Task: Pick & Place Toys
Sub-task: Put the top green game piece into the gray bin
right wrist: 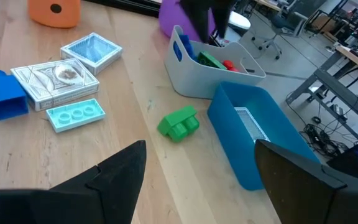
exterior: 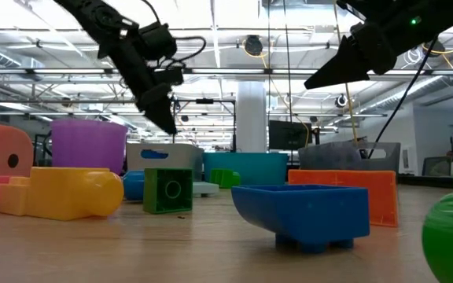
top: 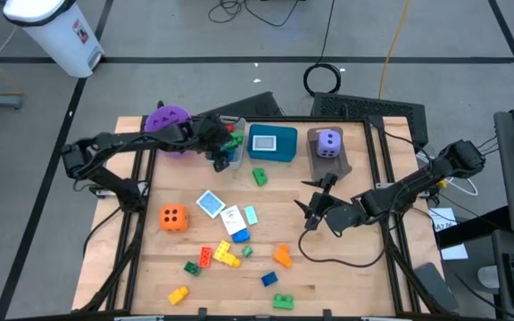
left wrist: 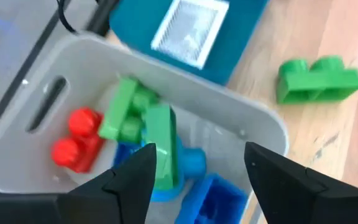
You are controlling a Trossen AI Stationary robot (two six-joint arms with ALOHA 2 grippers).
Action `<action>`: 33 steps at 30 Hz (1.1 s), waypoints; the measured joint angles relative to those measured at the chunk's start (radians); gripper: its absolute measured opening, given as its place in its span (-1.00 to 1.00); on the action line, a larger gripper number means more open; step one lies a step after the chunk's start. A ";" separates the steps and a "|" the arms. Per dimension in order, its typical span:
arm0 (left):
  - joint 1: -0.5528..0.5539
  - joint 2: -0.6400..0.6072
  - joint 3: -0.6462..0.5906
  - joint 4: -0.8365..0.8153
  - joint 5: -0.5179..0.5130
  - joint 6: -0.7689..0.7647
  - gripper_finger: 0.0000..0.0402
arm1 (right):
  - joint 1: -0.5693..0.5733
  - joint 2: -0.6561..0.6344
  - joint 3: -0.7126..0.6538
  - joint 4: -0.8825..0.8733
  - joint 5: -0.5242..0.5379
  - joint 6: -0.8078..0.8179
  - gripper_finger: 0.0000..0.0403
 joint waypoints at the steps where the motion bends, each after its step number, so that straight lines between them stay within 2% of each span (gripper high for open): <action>1: 0.000 -0.003 0.028 -0.024 0.000 0.000 0.27 | 0.000 0.000 0.000 0.000 0.000 -0.002 0.44; 7: -0.024 -0.014 0.183 -0.106 0.041 -0.012 0.28 | 0.021 0.000 0.000 -0.024 -0.001 -0.005 0.44; 12: -0.077 -0.046 0.168 0.028 0.153 -0.003 0.28 | 0.048 0.000 0.000 -0.024 -0.001 -0.026 0.44; 16: -0.139 -0.045 0.076 0.212 0.227 -0.033 0.28 | 0.060 0.000 0.000 -0.023 -0.001 -0.032 0.44; 22: -0.247 -0.043 -0.163 0.623 0.235 -0.138 0.28 | 0.061 0.001 0.000 -0.024 -0.005 -0.018 0.44; 24: -0.287 -0.043 -0.239 0.771 0.233 -0.183 0.28 | 0.061 0.001 0.000 -0.023 -0.041 -0.002 0.44; 29: -0.422 -0.040 -0.398 1.039 0.154 -0.253 0.28 | 0.060 0.001 0.000 -0.013 -0.178 -0.014 0.44; 33: -0.542 -0.040 -0.473 1.199 0.050 -0.275 0.28 | 0.060 0.001 0.000 -0.006 -0.207 -0.052 0.44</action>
